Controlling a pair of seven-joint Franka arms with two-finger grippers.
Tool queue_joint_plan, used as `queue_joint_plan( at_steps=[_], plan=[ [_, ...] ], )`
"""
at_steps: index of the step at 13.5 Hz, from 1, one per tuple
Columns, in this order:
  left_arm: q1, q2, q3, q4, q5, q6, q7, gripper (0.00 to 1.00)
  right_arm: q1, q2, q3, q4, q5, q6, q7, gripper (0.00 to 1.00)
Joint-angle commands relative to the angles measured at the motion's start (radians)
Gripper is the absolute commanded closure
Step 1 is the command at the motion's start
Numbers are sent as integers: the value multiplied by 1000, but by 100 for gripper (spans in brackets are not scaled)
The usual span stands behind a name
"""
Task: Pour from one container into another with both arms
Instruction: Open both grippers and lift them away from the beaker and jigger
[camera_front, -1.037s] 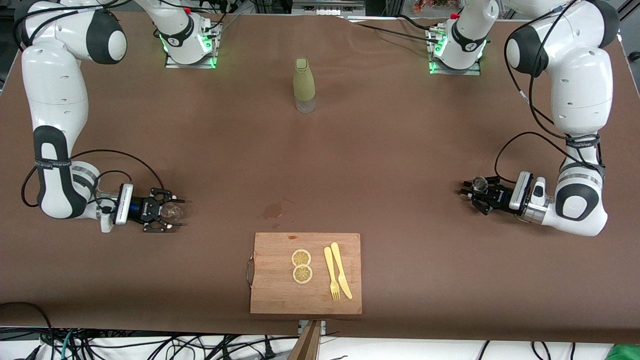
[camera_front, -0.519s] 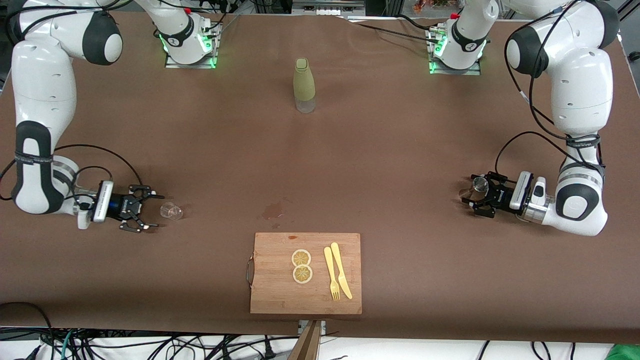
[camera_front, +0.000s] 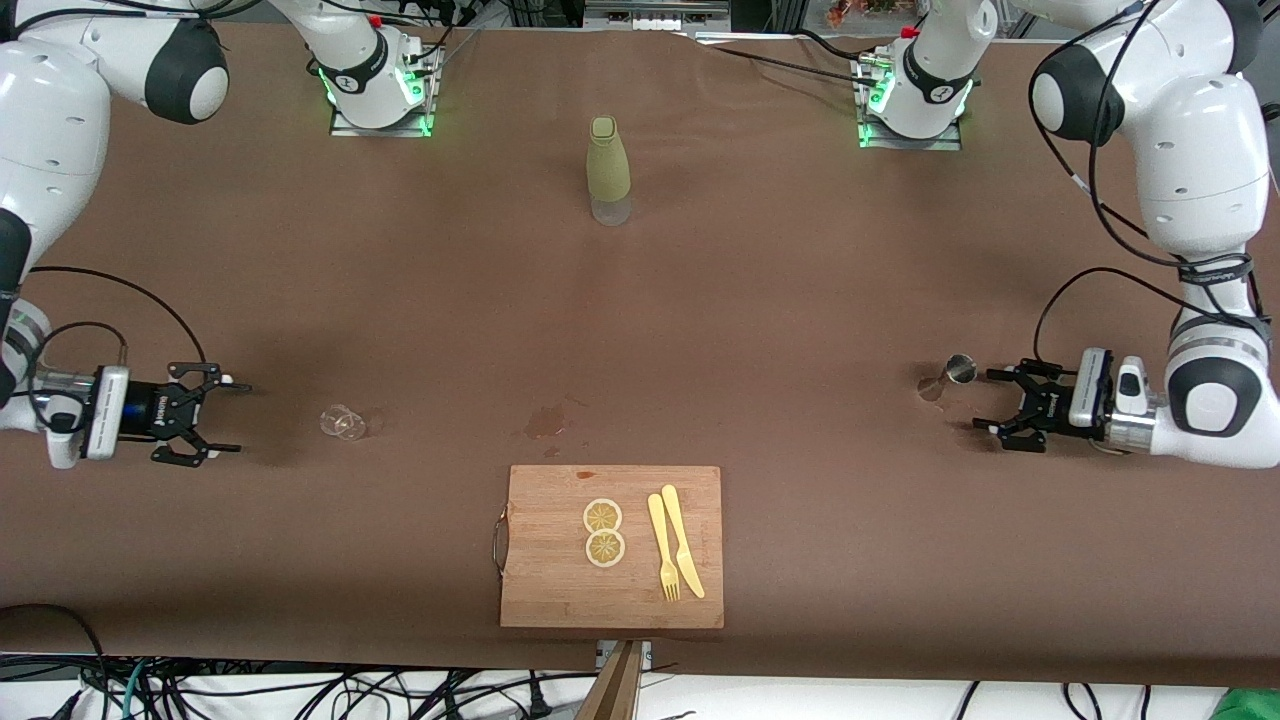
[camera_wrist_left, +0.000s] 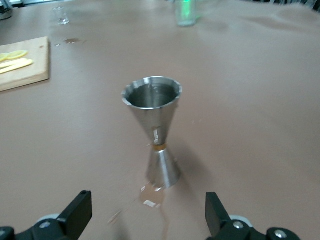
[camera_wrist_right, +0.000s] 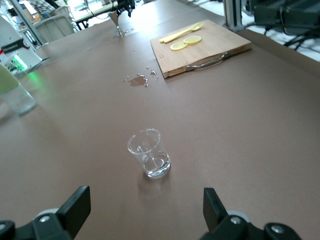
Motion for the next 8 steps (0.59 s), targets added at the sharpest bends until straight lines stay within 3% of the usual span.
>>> queue_joint_plan(
  at_steps=[1, 8],
  plan=[
    [12, -104, -6, -13, 68, 54, -9, 0, 6, -19, -16, 115, -70, -50, 218, 0],
    [-15, -443, -53, -53, 409, 134, -519, 0, 34, -162, 2, 164, -208, -61, 773, 0]
  ],
)
